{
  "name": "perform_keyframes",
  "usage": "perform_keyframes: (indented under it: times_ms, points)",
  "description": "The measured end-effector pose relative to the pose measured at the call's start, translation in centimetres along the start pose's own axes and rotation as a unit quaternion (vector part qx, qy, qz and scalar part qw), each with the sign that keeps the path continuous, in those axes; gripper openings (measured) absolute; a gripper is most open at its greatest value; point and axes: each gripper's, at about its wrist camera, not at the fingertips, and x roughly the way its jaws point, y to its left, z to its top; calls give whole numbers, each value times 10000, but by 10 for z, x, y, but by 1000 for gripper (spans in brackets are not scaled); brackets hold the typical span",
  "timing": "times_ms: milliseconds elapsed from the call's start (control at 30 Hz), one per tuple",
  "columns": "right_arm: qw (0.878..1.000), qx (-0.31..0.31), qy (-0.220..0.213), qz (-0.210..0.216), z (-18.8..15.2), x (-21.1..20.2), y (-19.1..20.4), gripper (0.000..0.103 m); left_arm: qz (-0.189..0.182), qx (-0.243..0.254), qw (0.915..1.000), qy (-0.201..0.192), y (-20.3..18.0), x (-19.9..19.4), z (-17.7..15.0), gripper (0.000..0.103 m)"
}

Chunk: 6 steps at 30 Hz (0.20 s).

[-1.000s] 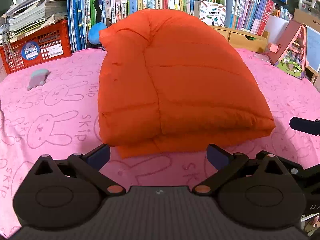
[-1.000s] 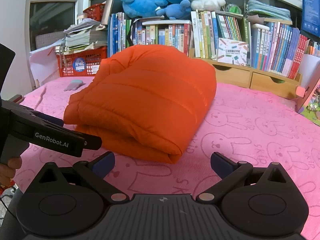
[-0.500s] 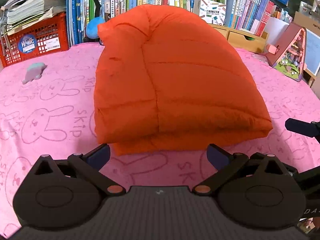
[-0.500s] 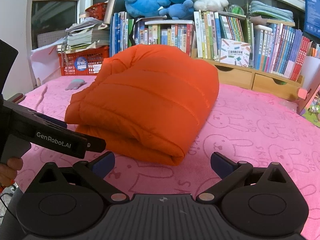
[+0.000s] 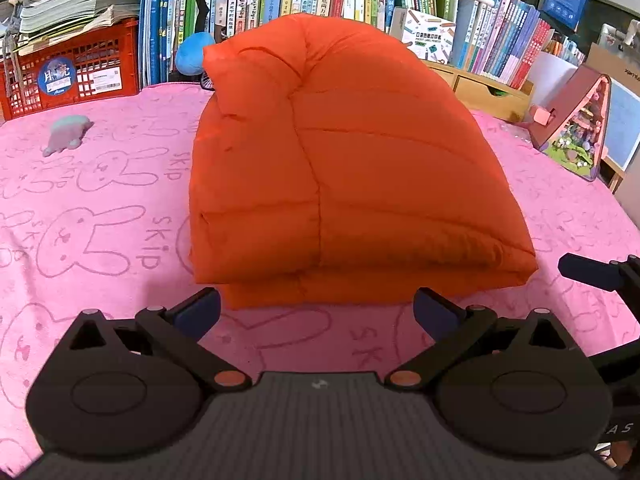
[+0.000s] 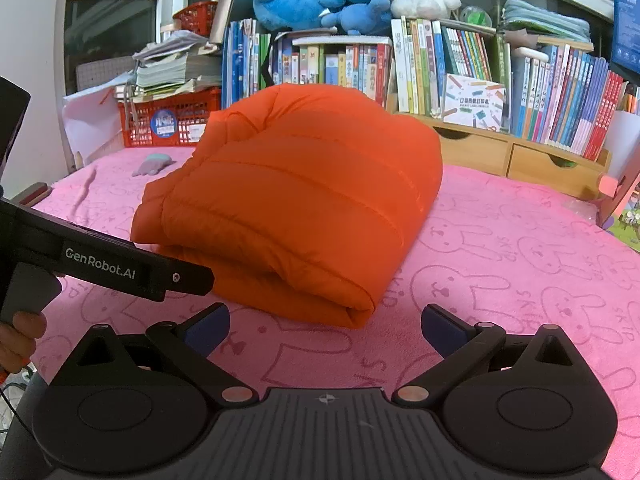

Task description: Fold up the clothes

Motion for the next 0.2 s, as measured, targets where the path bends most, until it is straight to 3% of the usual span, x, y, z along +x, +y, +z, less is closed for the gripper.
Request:
perform_keyframes:
  times_ms: [200]
  points:
    - [10000, 10, 9, 5, -1, 0, 0, 103, 21, 16, 10000, 32, -2, 1, -1, 103]
